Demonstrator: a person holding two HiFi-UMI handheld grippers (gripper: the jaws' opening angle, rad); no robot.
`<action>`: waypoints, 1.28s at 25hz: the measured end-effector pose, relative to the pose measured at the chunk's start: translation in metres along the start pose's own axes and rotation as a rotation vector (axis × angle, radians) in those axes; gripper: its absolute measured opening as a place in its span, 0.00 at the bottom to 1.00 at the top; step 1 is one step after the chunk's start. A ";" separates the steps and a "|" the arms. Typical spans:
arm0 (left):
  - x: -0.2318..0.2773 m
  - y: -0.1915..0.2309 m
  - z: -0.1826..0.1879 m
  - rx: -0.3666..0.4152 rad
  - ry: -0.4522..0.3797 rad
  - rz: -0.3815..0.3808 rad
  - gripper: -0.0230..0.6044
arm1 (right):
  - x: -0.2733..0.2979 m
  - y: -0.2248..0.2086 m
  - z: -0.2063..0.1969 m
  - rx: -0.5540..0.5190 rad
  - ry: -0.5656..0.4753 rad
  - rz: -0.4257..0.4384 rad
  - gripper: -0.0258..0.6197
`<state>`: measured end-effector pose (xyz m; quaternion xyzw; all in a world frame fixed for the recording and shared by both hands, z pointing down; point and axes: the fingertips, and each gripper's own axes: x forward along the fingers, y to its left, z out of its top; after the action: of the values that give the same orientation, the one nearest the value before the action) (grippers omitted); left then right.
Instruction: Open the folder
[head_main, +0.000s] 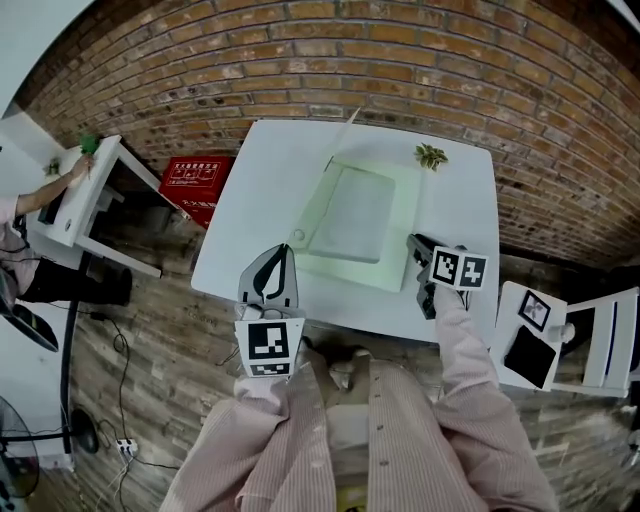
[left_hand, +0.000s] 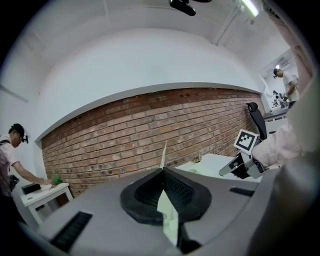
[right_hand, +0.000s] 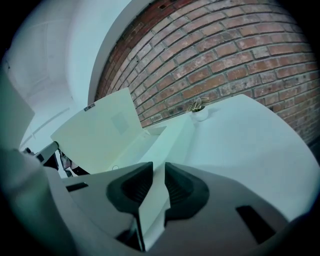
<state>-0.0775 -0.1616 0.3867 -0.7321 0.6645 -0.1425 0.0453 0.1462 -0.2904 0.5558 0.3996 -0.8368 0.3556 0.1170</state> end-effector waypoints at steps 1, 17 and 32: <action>-0.001 0.004 -0.001 -0.010 -0.001 0.005 0.03 | 0.000 0.000 0.000 -0.001 0.001 -0.002 0.16; -0.006 0.075 -0.028 -0.102 0.019 0.030 0.03 | -0.003 0.002 0.001 -0.054 0.005 -0.137 0.16; 0.002 0.142 -0.069 -0.209 0.059 0.059 0.03 | -0.011 0.017 0.010 -0.226 -0.034 -0.365 0.05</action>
<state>-0.2322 -0.1710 0.4171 -0.7083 0.6982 -0.0923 -0.0467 0.1414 -0.2832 0.5344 0.5347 -0.7870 0.2259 0.2092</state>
